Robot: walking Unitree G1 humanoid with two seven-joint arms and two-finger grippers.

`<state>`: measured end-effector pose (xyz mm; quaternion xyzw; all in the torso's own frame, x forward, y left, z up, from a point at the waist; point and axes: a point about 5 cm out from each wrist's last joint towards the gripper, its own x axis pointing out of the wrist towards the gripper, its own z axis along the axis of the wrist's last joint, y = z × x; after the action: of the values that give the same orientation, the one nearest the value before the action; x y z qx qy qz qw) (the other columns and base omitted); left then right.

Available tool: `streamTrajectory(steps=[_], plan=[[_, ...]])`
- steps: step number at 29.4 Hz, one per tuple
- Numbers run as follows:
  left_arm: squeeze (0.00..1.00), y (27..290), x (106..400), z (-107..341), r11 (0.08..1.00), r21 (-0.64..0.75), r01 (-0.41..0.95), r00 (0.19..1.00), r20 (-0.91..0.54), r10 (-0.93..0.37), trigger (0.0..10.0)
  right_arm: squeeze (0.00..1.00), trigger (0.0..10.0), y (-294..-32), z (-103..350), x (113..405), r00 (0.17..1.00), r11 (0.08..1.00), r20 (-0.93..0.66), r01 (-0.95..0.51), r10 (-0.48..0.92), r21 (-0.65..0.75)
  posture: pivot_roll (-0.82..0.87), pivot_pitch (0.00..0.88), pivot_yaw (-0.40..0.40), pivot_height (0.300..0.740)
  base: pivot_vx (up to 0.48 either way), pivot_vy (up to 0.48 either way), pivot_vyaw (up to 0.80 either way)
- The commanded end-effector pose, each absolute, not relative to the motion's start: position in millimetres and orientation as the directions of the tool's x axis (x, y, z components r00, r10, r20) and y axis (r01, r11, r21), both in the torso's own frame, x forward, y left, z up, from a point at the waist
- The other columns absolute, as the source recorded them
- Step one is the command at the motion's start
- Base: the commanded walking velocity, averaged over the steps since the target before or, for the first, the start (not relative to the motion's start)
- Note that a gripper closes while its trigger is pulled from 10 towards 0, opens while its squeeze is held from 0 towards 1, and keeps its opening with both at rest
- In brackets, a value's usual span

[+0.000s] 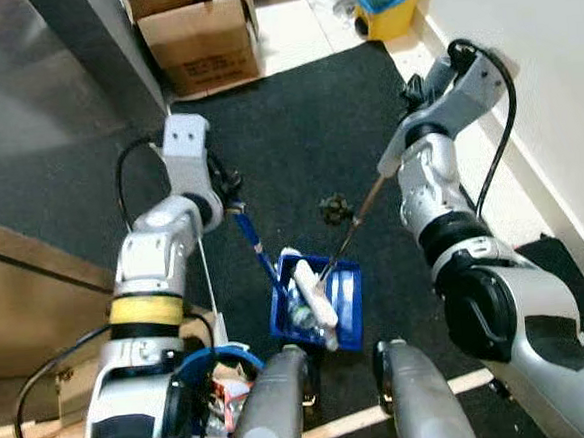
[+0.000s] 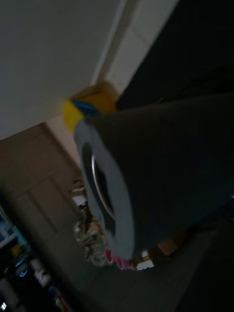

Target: Sweep floor

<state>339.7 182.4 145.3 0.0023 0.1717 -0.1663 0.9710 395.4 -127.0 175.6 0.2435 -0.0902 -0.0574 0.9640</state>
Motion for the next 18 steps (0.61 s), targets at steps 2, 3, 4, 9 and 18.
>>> streamTrajectory(steps=[2, 3, 4, 9, 18], plan=[[0.00, 188, 338, 150, 0.934, 0.001, 0.358, 0.879, -0.337, -0.336, 10.0, 0.00, 10.0, -140, 199, 394, 0.941, 0.915, 0.300, 0.023, -0.156, 0.403, 0.03, 0.180, 0.069, 0.740, 0.000, 0.000, 0.00], [0.00, 189, 338, 147, 0.936, -0.001, 0.352, 0.878, -0.345, -0.331, 10.0, 0.00, 10.0, -149, 204, 394, 0.930, 0.923, 0.327, 0.032, -0.168, 0.383, 0.03, 0.180, 0.070, 0.740, 0.000, 0.000, 0.00], [0.00, 190, 339, 146, 0.938, -0.004, 0.348, 0.878, -0.350, -0.327, 10.0, 0.00, 10.0, -155, 207, 394, 0.922, 0.928, 0.344, 0.039, -0.177, 0.371, 0.03, 0.180, 0.070, 0.740, 0.000, 0.000, 0.00], [0.00, 191, 340, 144, 0.940, -0.018, 0.341, 0.877, -0.355, -0.324, 10.0, 0.00, 10.0, -171, 214, 392, 0.902, 0.946, 0.386, 0.066, -0.192, 0.317, 0.02, 0.181, 0.071, 0.740, 0.000, 0.000, 0.00], [0.00, 207, 345, 144, 0.948, -0.016, 0.318, 0.880, -0.367, -0.301, 10.0, 0.00, 10.0, -206, 224, 387, 0.861, 0.951, 0.426, 0.180, -0.276, 0.253, 0.02, 0.185, 0.073, 0.740, 0.000, 0.000, 0.00]])
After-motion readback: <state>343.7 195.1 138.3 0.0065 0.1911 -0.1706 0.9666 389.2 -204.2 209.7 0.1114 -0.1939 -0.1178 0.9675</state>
